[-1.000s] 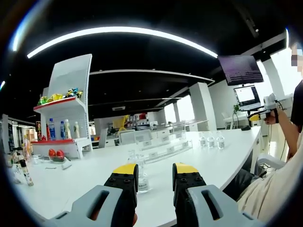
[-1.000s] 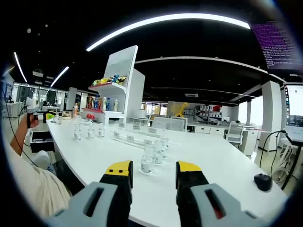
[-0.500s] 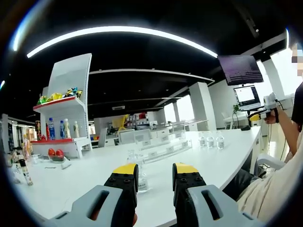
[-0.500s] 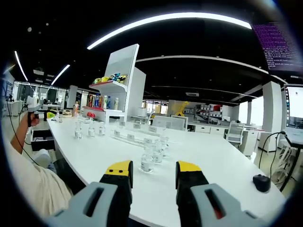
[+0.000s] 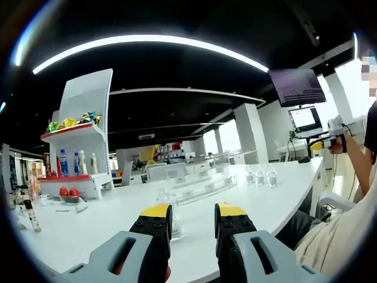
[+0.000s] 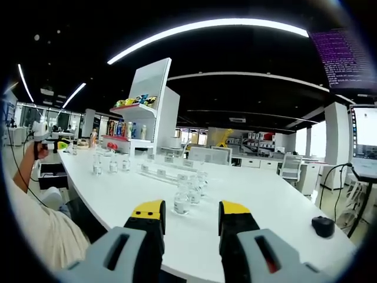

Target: Identify the label on the chemical reagent bottle, grasp the chemical reagent bottle, and place it in the designated position on the reagent rack

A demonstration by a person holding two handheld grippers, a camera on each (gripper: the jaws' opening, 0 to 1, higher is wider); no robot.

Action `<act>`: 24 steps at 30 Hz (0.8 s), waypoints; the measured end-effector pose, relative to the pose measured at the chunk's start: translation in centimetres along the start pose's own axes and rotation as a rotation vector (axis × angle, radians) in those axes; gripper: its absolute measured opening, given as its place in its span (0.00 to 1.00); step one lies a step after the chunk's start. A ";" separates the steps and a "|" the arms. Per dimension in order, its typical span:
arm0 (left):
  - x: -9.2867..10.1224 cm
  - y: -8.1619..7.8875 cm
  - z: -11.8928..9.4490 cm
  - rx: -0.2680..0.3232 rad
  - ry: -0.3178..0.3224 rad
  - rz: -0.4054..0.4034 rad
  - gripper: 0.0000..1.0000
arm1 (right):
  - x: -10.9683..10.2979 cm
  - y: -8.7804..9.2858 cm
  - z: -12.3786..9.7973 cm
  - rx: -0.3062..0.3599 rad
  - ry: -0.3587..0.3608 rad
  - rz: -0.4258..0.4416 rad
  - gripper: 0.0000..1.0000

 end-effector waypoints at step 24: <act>-0.6 0.9 1.4 -0.038 0.007 -0.006 0.30 | -1.1 0.5 2.9 -0.027 -0.039 0.007 0.35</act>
Point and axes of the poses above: the point that each gripper's makers call its tool centre point, and the gripper's own axes: z roughly forward along the fingers, x roughly to its right, y roughly out of its underside, the point moved 3 cm from there along -z, roughly backward along the fingers, and after that the axes turned 1 degree about -x, right-handed, at the moved point
